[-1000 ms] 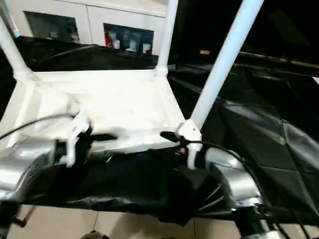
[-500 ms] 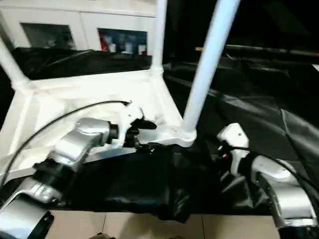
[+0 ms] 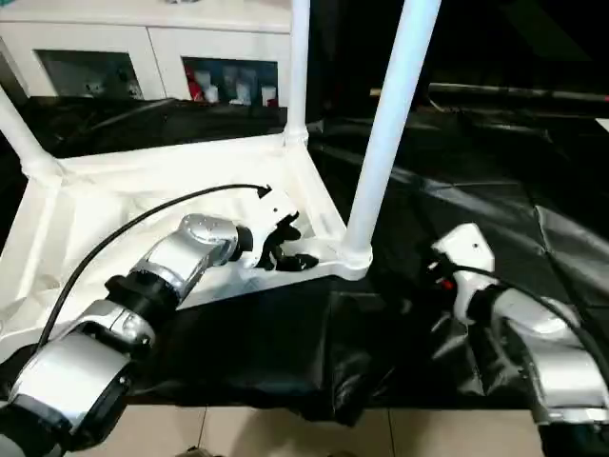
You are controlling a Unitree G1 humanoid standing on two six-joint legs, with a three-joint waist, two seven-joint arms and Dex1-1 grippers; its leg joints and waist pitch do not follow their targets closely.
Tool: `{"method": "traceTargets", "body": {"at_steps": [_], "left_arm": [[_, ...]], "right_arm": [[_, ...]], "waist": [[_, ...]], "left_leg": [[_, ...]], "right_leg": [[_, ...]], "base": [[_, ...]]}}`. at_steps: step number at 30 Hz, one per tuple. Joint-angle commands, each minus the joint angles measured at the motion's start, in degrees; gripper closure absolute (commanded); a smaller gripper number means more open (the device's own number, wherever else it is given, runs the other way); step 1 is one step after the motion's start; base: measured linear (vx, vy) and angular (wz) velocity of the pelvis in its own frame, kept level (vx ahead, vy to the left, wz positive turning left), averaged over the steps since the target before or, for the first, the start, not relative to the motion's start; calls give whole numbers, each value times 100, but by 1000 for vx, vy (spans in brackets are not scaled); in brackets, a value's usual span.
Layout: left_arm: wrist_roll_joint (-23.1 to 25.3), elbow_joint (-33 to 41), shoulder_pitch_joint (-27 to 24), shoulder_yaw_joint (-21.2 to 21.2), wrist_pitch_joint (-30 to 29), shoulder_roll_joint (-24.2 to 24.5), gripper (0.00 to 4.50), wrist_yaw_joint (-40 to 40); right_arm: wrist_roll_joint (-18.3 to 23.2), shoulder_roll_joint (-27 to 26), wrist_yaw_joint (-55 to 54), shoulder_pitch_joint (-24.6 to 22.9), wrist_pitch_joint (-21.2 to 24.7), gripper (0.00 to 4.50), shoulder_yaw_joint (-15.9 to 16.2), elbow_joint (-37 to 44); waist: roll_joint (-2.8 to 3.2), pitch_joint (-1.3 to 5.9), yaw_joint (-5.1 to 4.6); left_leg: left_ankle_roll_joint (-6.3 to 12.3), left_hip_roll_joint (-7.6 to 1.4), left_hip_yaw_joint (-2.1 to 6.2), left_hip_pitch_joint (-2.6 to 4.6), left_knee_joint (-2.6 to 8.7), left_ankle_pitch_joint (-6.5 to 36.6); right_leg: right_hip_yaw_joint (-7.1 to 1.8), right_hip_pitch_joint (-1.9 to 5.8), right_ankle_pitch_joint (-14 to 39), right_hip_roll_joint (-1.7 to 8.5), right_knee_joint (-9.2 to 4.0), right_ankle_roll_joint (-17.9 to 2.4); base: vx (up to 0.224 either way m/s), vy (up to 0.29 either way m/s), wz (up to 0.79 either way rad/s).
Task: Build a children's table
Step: Rotate leg to tighten
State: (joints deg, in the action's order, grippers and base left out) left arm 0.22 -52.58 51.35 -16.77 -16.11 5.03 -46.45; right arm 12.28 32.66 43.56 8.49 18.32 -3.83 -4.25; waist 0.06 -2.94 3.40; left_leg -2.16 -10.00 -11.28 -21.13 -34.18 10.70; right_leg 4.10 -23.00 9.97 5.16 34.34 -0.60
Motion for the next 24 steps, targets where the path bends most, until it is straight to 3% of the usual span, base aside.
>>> {"method": "traceTargets", "body": {"at_steps": [1,5,6,11,16,18,20,24], "left_arm": [[24,-151,-29,-22,-58,-32,127,-82],[-7,-178,-47,-53,111,-80,175,-217],[-14,-169,-51,-51,115,-83,175,-230],[92,-196,-38,-80,566,-153,221,-371],[258,-59,-119,-310,1198,-119,267,-613],[288,-48,-133,-339,1353,-118,267,-606],[113,-80,-77,-155,1026,-192,251,-671],[284,-162,-70,-304,1139,-161,230,-853]], "right_arm": [[-91,37,-44,77,-45,77,7,-39],[-123,38,-33,120,-82,77,22,-129],[-123,39,-33,119,-82,77,22,-128],[-143,65,-54,135,-132,77,41,-179],[-177,64,-49,122,-174,77,17,-218],[-181,63,-48,112,-183,77,19,-221],[-199,61,-51,90,-209,77,42,-218],[-194,61,-50,83,-202,77,53,-190]], "waist": [[-119,388,41],[-115,404,55],[-146,405,51],[-115,413,66],[-89,404,104],[-94,402,111],[-92,398,107],[-94,391,107]], "left_leg": [[619,-248,142,25,318,949],[671,-260,146,17,313,823],[691,-261,141,11,312,795],[830,-275,140,11,298,634],[806,-301,146,29,311,697],[744,-307,143,35,317,800],[680,-306,140,40,322,857],[620,-300,142,44,331,932]], "right_leg": [[-198,331,1592,335,-497,-1113],[-212,342,1223,339,-452,-1204],[-212,347,1165,341,-447,-1224],[-216,352,794,355,-412,-1388],[-225,345,798,372,-419,-1416],[-231,347,878,377,-418,-1391],[-231,347,948,383,-422,-1386],[-234,339,1167,381,-449,-1302]], "base": [[0,0,0],[0,0,0],[0,0,0],[0,0,0],[0,0,0],[0,0,0],[0,0,0],[0,0,0]]}}
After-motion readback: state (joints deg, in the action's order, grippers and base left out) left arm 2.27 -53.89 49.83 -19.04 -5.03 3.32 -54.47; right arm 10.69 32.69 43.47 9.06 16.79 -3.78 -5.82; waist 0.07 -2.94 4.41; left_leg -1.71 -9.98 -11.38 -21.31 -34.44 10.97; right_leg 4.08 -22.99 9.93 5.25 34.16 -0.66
